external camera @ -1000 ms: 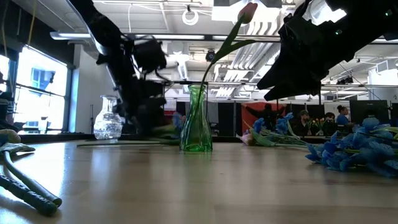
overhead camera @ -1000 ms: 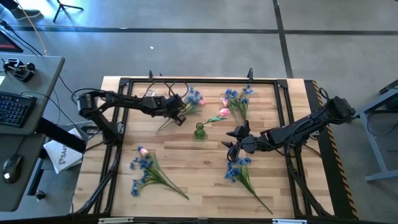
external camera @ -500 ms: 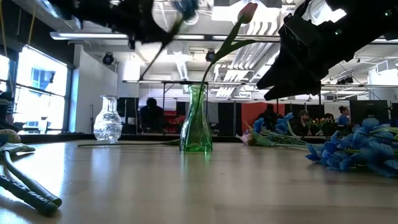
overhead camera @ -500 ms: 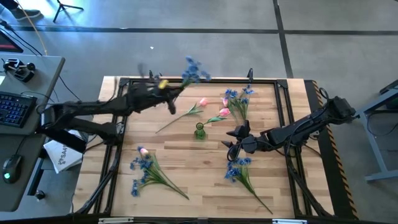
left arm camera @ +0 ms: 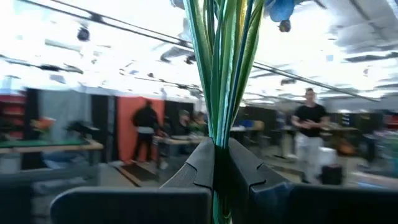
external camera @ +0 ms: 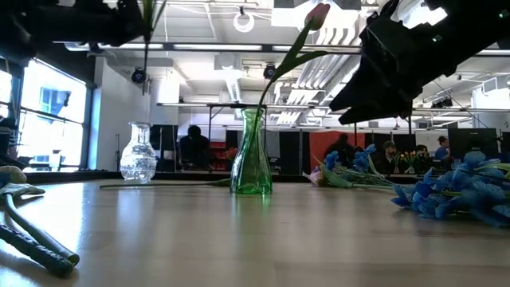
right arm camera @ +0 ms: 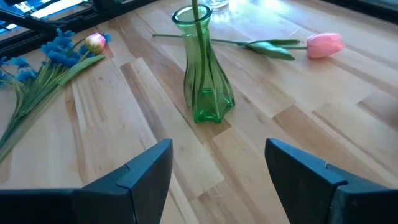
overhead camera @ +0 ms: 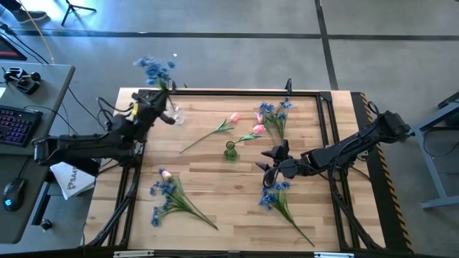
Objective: Sort flowers into vase by color
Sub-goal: Put the blue flowers into the transparent vase, then put the pink tulip into the green vase
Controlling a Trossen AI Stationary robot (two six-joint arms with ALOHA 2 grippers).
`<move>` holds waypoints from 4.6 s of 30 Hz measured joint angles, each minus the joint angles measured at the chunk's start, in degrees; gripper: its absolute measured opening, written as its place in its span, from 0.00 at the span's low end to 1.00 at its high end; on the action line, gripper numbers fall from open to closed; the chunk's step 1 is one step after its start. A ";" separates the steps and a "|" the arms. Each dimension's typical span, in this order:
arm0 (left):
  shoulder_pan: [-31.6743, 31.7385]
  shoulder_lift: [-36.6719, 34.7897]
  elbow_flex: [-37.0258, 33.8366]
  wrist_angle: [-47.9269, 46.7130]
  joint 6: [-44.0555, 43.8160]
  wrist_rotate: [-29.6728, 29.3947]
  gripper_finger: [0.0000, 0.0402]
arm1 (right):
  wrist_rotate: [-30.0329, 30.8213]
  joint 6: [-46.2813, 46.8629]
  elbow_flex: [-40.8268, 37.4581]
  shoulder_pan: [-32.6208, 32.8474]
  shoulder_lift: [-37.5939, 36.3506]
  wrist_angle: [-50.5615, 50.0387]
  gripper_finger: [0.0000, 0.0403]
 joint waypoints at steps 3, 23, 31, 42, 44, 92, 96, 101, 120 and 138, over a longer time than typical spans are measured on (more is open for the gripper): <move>0.85 -3.08 -2.19 -0.06 1.84 -1.06 0.00 | 0.81 -0.45 0.00 0.00 0.00 0.11 0.62; 15.62 -2.13 -6.73 0.16 -3.77 10.70 0.00 | 0.98 -1.52 0.00 0.00 0.00 0.15 0.62; 20.82 2.86 -6.73 4.31 -5.01 17.00 0.00 | 1.03 -1.53 0.00 0.00 0.00 0.15 0.62; 23.72 11.45 -6.73 9.73 -7.39 21.52 0.00 | 1.07 -1.52 0.00 0.00 0.00 0.17 0.62; 23.72 12.27 -6.73 10.02 -6.98 21.50 0.00 | 1.07 -1.52 0.00 0.00 0.00 0.17 0.62; 23.66 9.84 0.42 -31.17 -10.87 18.90 0.40 | 1.05 -1.37 0.00 0.00 0.00 1.81 0.62; 23.66 8.51 5.18 -42.43 -10.85 18.25 0.43 | 1.05 -1.41 0.00 0.00 0.00 1.83 0.62; 23.62 7.34 11.42 -56.93 -11.32 18.24 0.46 | 1.05 -1.49 0.00 -0.02 0.00 1.83 0.62; 19.31 -0.94 32.01 -91.90 -23.13 18.22 0.48 | 1.05 -1.52 0.00 -0.02 0.00 1.79 0.62; 0.58 -21.67 23.58 -60.66 -23.69 44.78 0.47 | 1.07 -1.52 0.02 -0.01 0.00 1.59 0.62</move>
